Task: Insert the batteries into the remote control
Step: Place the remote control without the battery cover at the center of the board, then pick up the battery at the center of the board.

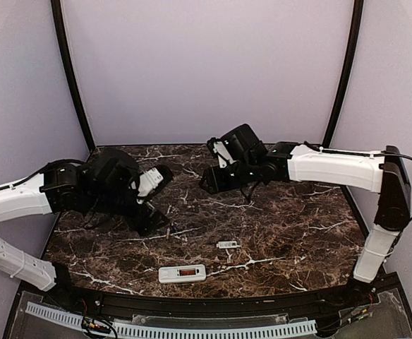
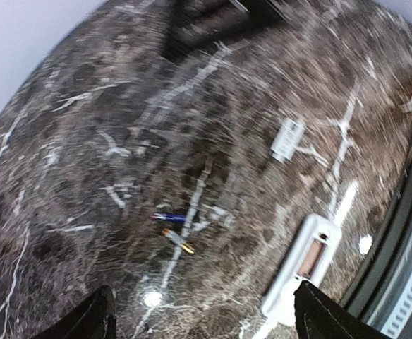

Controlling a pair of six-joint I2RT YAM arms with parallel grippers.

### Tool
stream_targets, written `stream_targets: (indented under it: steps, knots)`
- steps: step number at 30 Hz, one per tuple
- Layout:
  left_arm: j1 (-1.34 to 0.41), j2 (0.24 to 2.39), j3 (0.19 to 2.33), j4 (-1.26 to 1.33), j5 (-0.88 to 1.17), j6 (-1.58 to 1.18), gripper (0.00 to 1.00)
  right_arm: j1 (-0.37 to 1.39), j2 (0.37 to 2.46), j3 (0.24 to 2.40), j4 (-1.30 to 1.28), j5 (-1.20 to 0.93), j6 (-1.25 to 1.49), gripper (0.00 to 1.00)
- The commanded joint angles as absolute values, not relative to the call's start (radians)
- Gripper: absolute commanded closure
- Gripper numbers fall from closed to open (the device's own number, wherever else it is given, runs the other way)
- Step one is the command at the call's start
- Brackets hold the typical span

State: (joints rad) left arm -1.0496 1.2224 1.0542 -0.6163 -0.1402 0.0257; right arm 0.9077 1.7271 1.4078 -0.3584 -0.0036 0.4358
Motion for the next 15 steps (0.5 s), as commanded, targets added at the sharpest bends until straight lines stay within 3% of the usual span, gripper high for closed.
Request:
stream_targets:
  steps: [1, 8, 15]
  knots:
    - [-0.941, 1.100, 0.982, -0.594, -0.249, -0.259, 0.13, 0.984, 1.894, 1.566, -0.489, 0.074, 0.455, 0.44]
    - [-0.887, 0.961, 0.872, -0.609, -0.401, -0.385, 0.13, 1.068, 2.168, 1.849, -0.650, 0.107, 0.405, 0.50]
    - [-0.860, 0.857, 0.805, -0.621, -0.428, -0.393, 0.12, 1.098, 2.354, 2.040, -0.781, 0.079, 0.394, 0.58]
